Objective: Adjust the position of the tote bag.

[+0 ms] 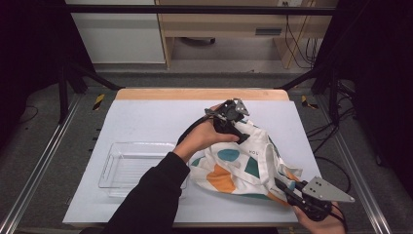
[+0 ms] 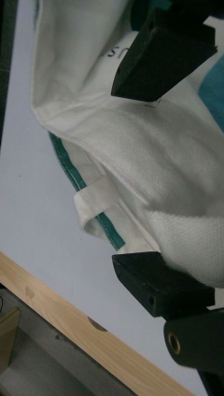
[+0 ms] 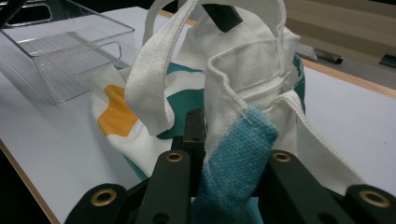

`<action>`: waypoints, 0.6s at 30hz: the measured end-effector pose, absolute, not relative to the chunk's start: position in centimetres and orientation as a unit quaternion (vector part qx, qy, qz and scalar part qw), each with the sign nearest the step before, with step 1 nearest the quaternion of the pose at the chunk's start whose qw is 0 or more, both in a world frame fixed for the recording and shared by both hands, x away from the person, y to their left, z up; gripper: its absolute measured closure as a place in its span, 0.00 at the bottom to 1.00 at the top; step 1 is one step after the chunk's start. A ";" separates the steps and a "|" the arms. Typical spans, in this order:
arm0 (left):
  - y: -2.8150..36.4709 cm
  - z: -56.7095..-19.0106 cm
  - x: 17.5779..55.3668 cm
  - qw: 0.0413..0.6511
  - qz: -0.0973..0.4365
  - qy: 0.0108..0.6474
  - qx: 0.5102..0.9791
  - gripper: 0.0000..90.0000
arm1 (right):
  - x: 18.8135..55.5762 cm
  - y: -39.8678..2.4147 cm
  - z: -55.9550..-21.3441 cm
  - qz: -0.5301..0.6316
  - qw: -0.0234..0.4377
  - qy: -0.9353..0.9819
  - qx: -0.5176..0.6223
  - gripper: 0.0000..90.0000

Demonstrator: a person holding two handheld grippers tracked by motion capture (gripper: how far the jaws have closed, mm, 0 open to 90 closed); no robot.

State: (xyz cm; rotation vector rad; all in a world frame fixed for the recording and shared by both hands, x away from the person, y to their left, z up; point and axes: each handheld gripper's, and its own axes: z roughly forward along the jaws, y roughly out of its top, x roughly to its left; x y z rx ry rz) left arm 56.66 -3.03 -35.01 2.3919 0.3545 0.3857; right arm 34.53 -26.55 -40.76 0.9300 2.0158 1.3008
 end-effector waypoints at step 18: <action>1.0 -36.1 52.6 0.377 0.171 0.167 0.895 0.74 | 34.3 -26.8 -41.0 0.478 0.273 0.762 0.342 0.87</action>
